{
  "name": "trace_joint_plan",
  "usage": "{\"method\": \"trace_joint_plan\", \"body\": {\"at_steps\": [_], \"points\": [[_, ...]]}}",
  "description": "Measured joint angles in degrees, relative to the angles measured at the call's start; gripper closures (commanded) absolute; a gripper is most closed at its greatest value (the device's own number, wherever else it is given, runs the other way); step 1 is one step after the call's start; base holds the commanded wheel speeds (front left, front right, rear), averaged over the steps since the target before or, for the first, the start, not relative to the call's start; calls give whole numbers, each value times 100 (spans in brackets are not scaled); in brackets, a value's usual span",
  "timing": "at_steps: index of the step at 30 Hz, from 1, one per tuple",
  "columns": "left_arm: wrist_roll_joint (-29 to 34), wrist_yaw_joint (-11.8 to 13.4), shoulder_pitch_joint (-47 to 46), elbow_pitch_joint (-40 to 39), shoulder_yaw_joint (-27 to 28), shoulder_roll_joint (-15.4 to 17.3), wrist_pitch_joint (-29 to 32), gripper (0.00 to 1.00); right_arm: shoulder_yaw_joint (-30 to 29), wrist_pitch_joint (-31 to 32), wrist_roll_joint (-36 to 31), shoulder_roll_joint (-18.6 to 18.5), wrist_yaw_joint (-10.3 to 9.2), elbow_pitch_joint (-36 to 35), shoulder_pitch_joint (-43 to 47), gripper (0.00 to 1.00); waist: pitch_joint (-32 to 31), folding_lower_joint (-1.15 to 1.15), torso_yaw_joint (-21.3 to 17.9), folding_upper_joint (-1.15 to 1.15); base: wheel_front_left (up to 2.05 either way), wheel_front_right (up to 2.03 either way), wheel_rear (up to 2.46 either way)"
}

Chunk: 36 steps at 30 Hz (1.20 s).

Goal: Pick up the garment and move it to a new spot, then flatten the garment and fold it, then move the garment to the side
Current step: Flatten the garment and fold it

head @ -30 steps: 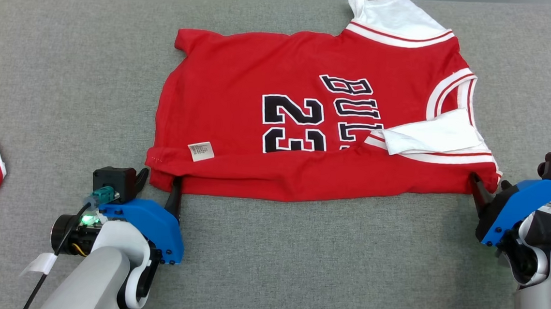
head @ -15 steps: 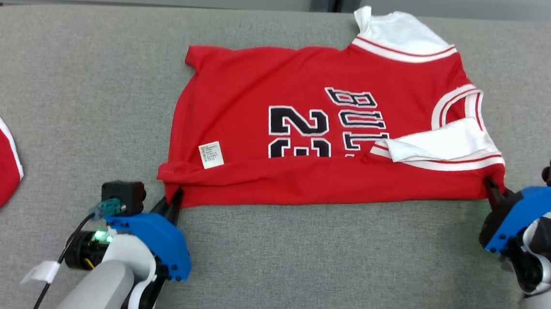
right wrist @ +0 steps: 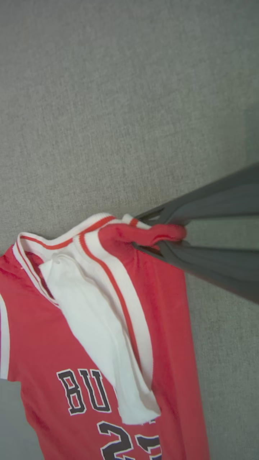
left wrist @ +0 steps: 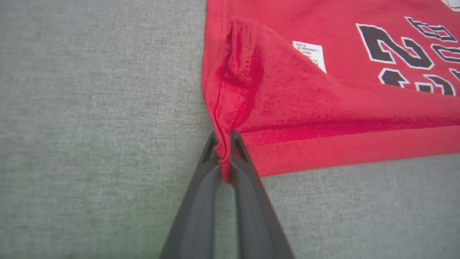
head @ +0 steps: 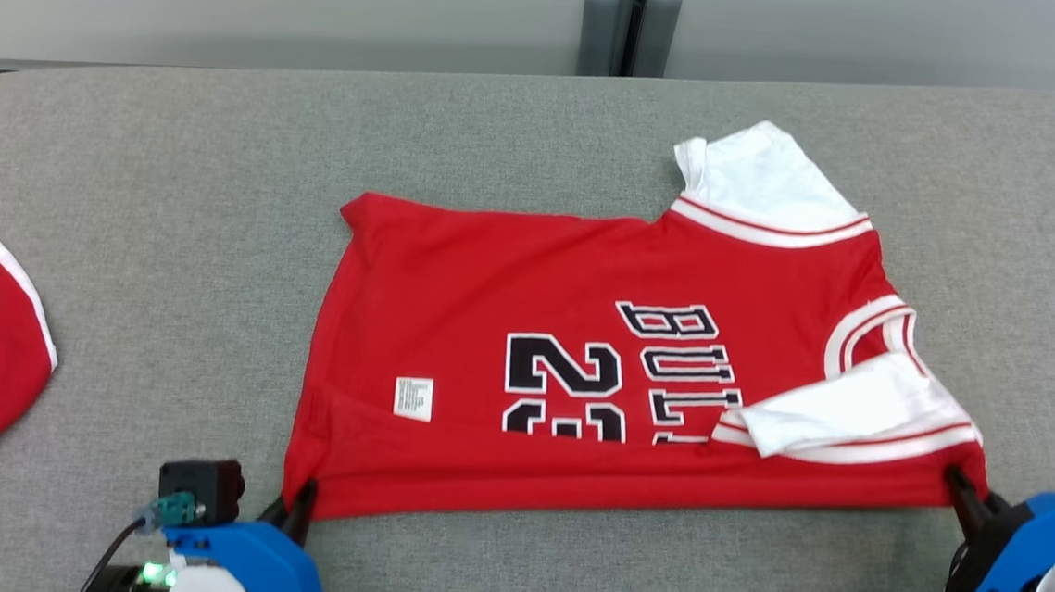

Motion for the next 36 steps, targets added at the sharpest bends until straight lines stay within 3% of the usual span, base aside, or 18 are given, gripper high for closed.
{"method": "trace_joint_plan", "body": {"at_steps": [2,3,4,5,13,19,22,28,36], "points": [[-47,93,180,-154,4,41,64,100,-3,52,47,19,0,-102,188,100,-29,0,-11,0,0,0,0],[-103,119,265,-212,16,41,90,75,1,73,102,23,0,-124,246,56,-37,0,-17,0,0,0,0],[-136,158,335,-265,23,41,92,25,11,73,189,23,-1,-127,285,0,-45,0,-22,0,0,0,0],[-137,197,387,-301,24,44,103,0,19,67,230,23,-1,-125,313,0,-53,0,-25,0,0,0,0],[-177,411,531,-726,33,199,348,0,90,87,118,19,-7,-326,286,0,-118,0,-10,0,0,0,0],[-115,307,35,-1235,162,597,686,0,346,426,-170,-42,-7,-815,-230,0,-112,0,-42,0,0,0,0],[-112,69,-472,-1391,201,864,1033,0,604,656,-136,-208,-7,-893,-708,0,-39,1,-98,0,0,0,0],[-248,-833,-1861,-1074,160,1329,1926,0,1235,1006,53,-602,-7,-471,-2068,0,288,2,-276,0,0,0,0],[-307,-1224,-3071,-287,176,1385,2523,0,1968,856,316,-769,-7,679,-3624,0,837,2,-488,0,0,0,0]]}}
